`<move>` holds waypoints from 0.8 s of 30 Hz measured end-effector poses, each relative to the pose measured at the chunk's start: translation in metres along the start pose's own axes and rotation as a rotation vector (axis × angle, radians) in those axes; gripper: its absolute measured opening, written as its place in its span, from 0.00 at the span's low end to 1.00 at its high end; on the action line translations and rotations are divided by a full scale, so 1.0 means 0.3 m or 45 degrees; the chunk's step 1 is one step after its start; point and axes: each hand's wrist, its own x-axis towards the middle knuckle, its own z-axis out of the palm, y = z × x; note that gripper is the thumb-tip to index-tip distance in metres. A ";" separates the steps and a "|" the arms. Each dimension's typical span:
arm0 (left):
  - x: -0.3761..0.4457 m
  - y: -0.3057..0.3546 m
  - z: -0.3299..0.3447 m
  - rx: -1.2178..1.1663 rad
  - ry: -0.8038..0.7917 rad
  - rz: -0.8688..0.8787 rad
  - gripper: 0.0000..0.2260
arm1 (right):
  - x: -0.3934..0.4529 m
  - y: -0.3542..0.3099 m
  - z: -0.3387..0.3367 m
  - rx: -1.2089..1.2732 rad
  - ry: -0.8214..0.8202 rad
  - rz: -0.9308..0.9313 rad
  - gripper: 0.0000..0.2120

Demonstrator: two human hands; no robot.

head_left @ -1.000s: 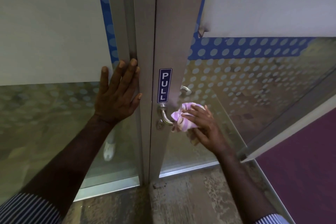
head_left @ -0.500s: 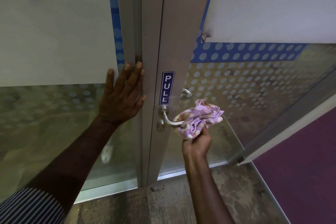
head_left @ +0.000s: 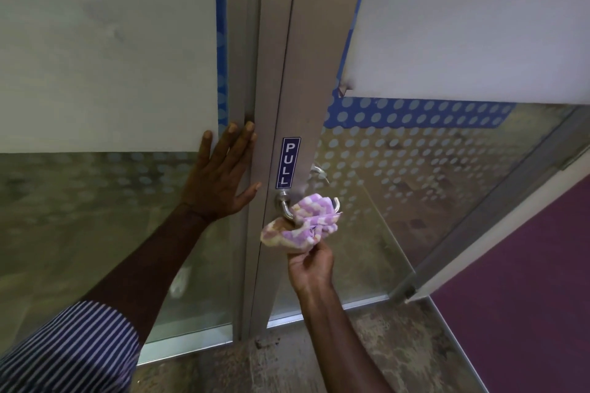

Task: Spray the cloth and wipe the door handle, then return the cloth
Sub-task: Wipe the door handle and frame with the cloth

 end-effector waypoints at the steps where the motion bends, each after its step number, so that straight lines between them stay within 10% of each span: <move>1: 0.001 0.000 -0.008 -0.020 -0.022 0.000 0.40 | -0.010 0.003 0.017 -0.046 0.017 -0.022 0.15; 16: 0.069 0.075 -0.293 -0.527 -0.076 -0.123 0.22 | -0.241 -0.109 0.069 -0.197 -0.317 0.090 0.09; 20: 0.160 0.170 -0.459 -0.896 0.029 -0.276 0.17 | -0.294 -0.205 0.136 -0.291 -0.421 -0.006 0.22; 24: 0.251 0.281 -0.606 -1.080 -0.120 -0.052 0.26 | -0.350 -0.263 0.247 -0.312 -0.534 -0.103 0.16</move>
